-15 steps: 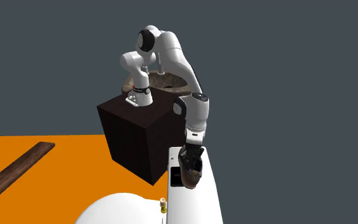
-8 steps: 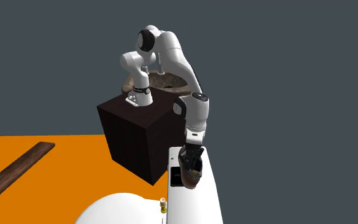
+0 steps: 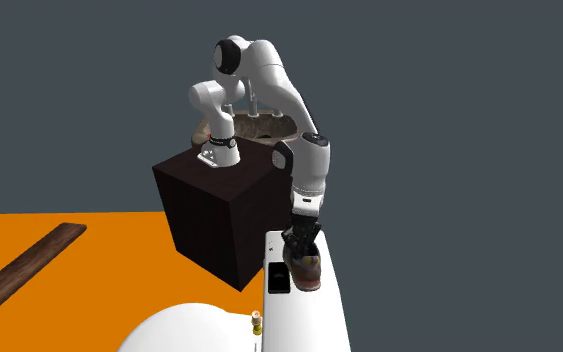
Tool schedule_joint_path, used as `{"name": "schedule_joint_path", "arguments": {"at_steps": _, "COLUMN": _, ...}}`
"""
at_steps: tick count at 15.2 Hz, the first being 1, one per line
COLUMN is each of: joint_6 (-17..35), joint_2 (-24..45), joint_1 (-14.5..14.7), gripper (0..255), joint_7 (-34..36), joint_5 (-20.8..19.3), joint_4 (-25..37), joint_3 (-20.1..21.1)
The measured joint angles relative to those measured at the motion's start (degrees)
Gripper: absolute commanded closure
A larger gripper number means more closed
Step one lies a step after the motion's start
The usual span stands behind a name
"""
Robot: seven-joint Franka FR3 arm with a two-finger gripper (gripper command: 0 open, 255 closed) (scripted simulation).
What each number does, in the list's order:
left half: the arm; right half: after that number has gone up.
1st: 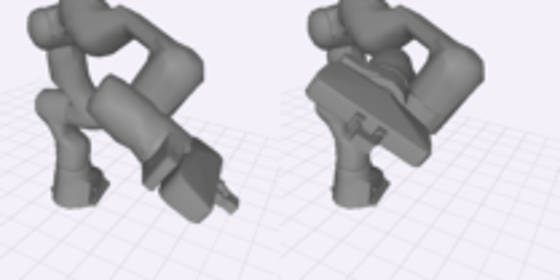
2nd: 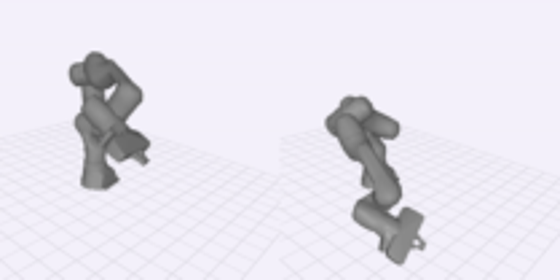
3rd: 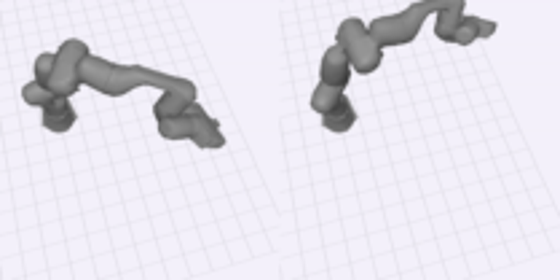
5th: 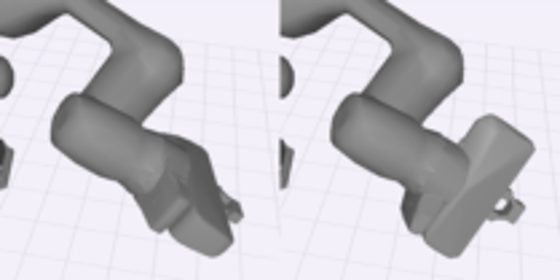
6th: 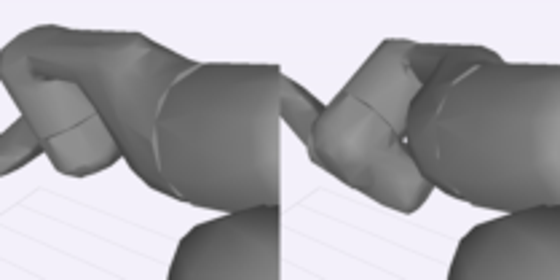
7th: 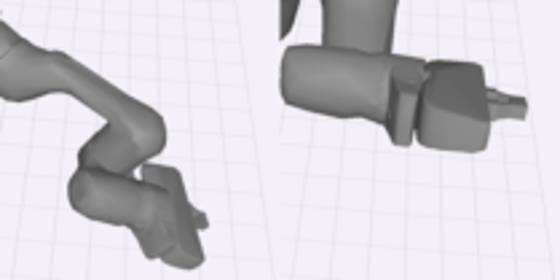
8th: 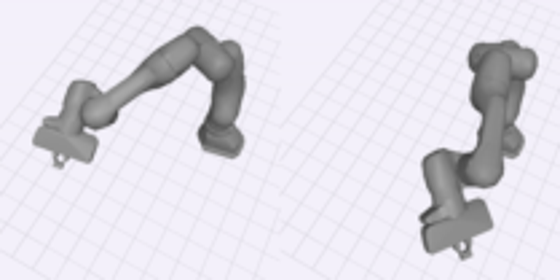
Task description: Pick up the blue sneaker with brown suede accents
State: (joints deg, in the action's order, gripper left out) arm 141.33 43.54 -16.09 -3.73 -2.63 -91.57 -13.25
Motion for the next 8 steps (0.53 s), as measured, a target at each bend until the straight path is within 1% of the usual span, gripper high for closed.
{"name": "schedule_joint_path", "arguments": {"at_steps": 8, "joint_6": -3.52, "joint_2": -3.97, "joint_1": 0.4, "gripper": 255, "joint_7": -0.4, "joint_5": -0.36, "joint_4": -0.38, "joint_3": -0.4}}
